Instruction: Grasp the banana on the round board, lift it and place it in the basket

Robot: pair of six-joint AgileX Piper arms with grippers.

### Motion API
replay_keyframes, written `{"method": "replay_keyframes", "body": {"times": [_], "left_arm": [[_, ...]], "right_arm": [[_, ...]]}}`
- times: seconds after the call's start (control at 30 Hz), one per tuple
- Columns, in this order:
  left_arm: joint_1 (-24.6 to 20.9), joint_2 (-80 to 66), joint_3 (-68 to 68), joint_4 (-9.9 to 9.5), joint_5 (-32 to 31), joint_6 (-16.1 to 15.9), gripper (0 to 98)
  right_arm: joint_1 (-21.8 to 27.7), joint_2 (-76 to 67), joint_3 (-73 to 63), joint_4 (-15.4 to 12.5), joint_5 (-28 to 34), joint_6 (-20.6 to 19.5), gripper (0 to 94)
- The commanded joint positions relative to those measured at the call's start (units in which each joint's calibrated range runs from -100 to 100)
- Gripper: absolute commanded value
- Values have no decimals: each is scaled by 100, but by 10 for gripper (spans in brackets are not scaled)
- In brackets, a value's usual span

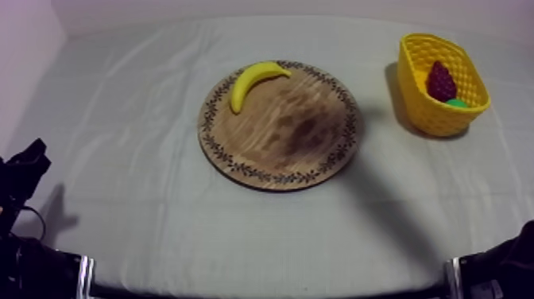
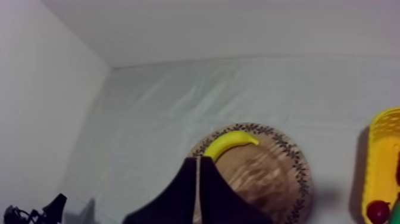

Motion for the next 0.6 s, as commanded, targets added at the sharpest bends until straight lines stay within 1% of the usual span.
{"method": "replay_keyframes", "body": {"times": [0.0,0.17,0.27,0.57], "left_arm": [[-2,0,0,1,3,-2,1],[-2,0,0,1,3,-2,1],[-2,0,0,1,3,-2,1],[-2,0,0,1,3,-2,1]], "right_arm": [[-73,603,-550,45,21,-127,36],[-265,1472,-1189,204,78,-394,74],[-347,1961,-1390,257,18,-482,86],[-487,3026,-1354,446,-501,-592,94]]}}
